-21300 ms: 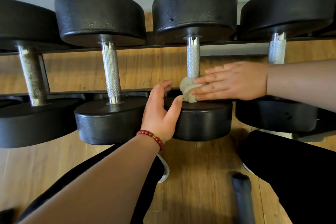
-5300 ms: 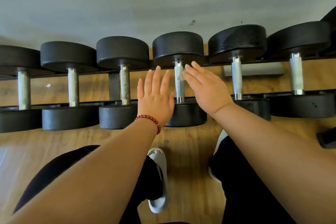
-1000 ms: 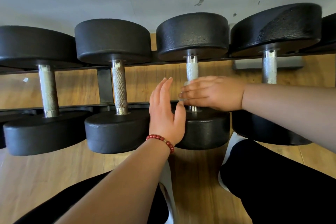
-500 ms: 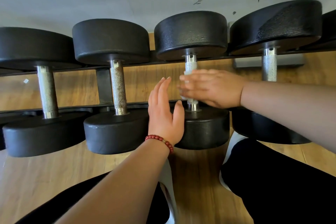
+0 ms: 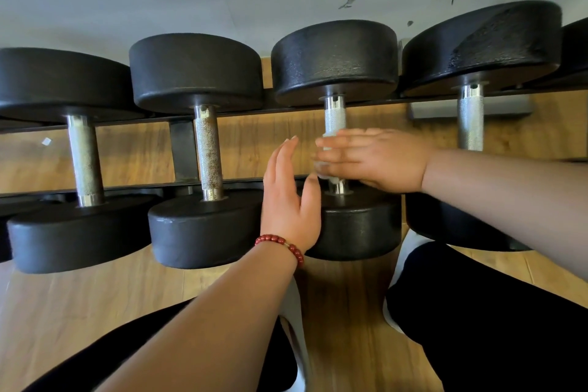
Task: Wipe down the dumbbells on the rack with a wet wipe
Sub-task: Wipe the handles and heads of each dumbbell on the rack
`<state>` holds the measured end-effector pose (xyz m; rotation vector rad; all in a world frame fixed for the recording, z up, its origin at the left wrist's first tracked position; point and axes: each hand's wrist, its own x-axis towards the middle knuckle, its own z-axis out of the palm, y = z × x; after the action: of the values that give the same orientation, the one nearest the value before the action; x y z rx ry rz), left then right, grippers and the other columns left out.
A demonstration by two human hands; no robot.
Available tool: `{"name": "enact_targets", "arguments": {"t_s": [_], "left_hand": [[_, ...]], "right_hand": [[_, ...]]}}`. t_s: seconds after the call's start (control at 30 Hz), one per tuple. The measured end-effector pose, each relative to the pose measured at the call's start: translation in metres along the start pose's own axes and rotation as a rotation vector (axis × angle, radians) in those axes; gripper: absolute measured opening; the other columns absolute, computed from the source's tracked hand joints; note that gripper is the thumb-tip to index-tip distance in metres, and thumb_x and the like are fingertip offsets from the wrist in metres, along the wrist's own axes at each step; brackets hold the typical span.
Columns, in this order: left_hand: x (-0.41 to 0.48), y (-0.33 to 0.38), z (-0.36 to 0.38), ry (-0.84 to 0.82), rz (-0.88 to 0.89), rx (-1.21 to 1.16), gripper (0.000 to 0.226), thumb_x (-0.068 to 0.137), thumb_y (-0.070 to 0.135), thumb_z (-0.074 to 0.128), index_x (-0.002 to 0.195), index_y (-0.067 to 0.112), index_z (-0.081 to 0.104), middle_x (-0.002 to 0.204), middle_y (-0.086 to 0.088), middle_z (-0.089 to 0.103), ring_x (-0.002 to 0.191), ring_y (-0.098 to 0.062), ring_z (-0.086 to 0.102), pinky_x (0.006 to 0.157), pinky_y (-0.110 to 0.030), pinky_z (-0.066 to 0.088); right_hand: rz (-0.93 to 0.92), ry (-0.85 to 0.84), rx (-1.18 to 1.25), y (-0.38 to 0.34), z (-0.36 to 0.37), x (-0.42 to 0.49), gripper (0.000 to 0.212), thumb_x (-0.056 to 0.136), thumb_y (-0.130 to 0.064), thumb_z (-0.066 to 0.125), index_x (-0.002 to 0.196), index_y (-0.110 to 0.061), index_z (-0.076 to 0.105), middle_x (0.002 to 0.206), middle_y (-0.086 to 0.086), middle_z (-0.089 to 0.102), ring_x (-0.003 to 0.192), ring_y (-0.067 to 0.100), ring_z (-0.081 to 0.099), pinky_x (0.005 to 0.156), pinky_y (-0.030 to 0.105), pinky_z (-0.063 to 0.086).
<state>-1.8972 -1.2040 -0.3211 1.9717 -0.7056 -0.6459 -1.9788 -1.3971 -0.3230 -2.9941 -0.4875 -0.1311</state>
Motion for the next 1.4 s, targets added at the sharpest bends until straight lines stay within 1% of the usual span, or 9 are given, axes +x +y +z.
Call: {"name": "enact_targets", "arguments": {"t_s": [0.13,0.23,0.3,0.4,0.53,0.73,0.87,1.03,1.4], "left_hand": [[-0.001,0.001,0.001,0.016,-0.032,-0.029,0.055,0.095,0.039,0.039,0.148,0.036,0.025,0.154,0.008,0.027,0.141,-0.008,0.027,0.115,-0.047,0.032],[-0.001,0.003,0.001,0.032,-0.039,-0.048,0.057,0.092,0.044,0.035,0.148,0.036,0.026,0.153,0.009,0.029,0.139,-0.007,0.029,0.114,-0.046,0.033],[-0.001,0.002,0.001,0.036,-0.034,-0.044,0.057,0.092,0.044,0.034,0.148,0.035,0.026,0.152,0.008,0.03,0.139,-0.007,0.03,0.114,-0.046,0.033],[-0.001,0.002,0.002,0.043,-0.028,-0.036,0.057,0.092,0.043,0.034,0.148,0.034,0.027,0.151,0.008,0.031,0.138,-0.008,0.031,0.114,-0.046,0.034],[-0.001,0.002,0.003,0.051,-0.024,-0.037,0.056,0.092,0.043,0.034,0.147,0.035,0.028,0.15,0.011,0.032,0.137,-0.006,0.032,0.114,-0.043,0.034],[0.001,0.001,0.003,0.049,-0.021,-0.031,0.055,0.092,0.042,0.034,0.146,0.035,0.029,0.149,0.011,0.034,0.137,-0.005,0.033,0.114,-0.042,0.034],[0.001,0.002,0.003,0.047,-0.028,-0.034,0.055,0.092,0.042,0.034,0.146,0.035,0.029,0.149,0.01,0.034,0.136,-0.006,0.033,0.114,-0.041,0.034],[0.001,-0.001,0.004,0.048,-0.025,-0.032,0.055,0.093,0.042,0.033,0.146,0.033,0.03,0.148,0.011,0.035,0.135,-0.006,0.034,0.114,-0.041,0.035],[0.002,-0.003,0.004,0.045,-0.018,-0.026,0.055,0.093,0.042,0.033,0.147,0.032,0.03,0.15,0.008,0.034,0.137,-0.007,0.033,0.114,-0.044,0.035]], "right_hand": [[0.46,0.145,0.211,-0.026,-0.003,-0.005,0.057,0.087,0.008,0.06,0.14,-0.012,0.051,0.15,0.007,0.042,0.14,0.019,0.029,0.111,0.046,0.032],[0.801,0.288,0.417,-0.047,-0.012,-0.007,0.043,0.101,-0.011,0.046,0.144,-0.016,0.045,0.15,-0.001,0.041,0.137,0.007,0.034,0.11,0.02,0.032],[1.032,0.284,0.594,-0.052,-0.017,-0.001,0.043,0.104,-0.022,0.042,0.147,-0.02,0.04,0.143,-0.003,0.051,0.123,0.007,0.05,0.091,-0.002,0.032],[1.197,0.205,0.816,-0.05,-0.017,0.017,0.046,0.105,-0.032,0.036,0.151,-0.024,0.032,0.135,-0.003,0.053,0.101,0.005,0.052,0.071,0.005,0.04],[1.371,0.357,1.176,-0.044,-0.016,0.044,0.047,0.105,-0.037,0.036,0.151,-0.03,0.032,0.147,-0.001,0.045,0.118,0.013,0.049,0.087,0.023,0.039],[1.359,0.261,1.238,-0.047,-0.017,0.047,0.051,0.105,-0.039,0.037,0.152,-0.03,0.023,0.144,0.0,0.046,0.114,0.014,0.048,0.087,0.026,0.037],[1.452,0.297,1.156,-0.027,-0.015,0.066,0.049,0.099,-0.055,0.038,0.135,-0.021,0.044,0.127,0.003,0.061,0.109,0.023,0.062,0.093,0.036,0.051],[1.41,0.213,1.067,-0.041,-0.011,0.061,0.045,0.102,-0.047,0.037,0.138,-0.02,0.038,0.111,-0.004,0.055,0.089,0.012,0.053,0.061,0.022,0.037],[1.445,0.172,0.936,-0.044,-0.013,0.068,0.048,0.102,-0.042,0.041,0.14,-0.012,0.033,0.113,0.003,0.049,0.091,0.015,0.046,0.053,0.02,0.028]]}}
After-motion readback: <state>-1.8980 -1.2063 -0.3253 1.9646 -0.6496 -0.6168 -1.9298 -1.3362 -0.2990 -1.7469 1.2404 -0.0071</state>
